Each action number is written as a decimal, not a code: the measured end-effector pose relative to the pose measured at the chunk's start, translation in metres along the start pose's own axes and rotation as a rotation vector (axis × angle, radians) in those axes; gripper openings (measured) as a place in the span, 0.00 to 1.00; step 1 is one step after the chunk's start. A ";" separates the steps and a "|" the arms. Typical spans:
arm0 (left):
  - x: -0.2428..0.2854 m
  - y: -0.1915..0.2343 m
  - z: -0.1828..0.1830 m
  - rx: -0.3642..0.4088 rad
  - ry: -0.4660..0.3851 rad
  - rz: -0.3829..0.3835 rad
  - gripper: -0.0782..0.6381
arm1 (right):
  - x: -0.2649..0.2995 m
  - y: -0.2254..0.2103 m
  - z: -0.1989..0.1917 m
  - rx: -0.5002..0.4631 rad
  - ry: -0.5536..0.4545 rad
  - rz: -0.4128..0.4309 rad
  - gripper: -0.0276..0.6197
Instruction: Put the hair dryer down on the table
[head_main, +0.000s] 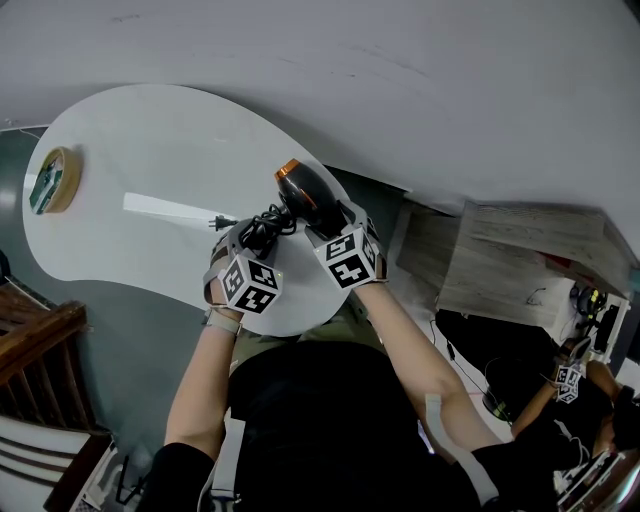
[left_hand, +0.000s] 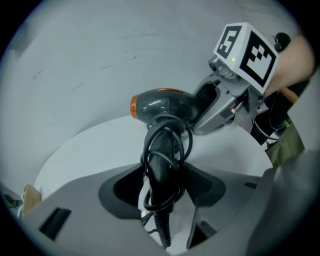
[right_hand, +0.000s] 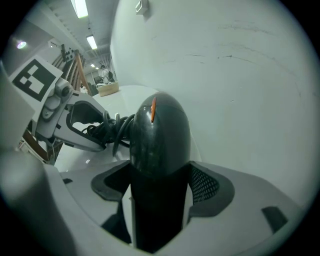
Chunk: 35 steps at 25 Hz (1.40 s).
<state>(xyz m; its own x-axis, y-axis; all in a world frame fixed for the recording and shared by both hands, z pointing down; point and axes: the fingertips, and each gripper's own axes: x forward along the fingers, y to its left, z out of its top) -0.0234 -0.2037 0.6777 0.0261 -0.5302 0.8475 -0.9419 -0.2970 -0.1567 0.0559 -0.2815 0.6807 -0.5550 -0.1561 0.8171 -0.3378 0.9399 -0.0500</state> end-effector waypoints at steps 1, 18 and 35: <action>0.000 0.000 0.000 0.000 -0.001 -0.001 0.46 | 0.000 0.000 0.000 -0.003 -0.002 -0.005 0.58; -0.032 0.007 0.000 -0.075 -0.076 -0.031 0.48 | -0.032 0.011 0.008 0.033 -0.051 -0.051 0.58; -0.147 0.044 0.020 -0.202 -0.381 -0.102 0.39 | -0.123 0.072 0.067 0.187 -0.257 -0.121 0.29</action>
<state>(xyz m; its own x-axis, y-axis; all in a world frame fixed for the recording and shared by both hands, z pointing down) -0.0622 -0.1548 0.5360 0.2078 -0.7728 0.5997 -0.9738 -0.2214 0.0523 0.0491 -0.2147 0.5384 -0.6675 -0.3570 0.6534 -0.5337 0.8413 -0.0855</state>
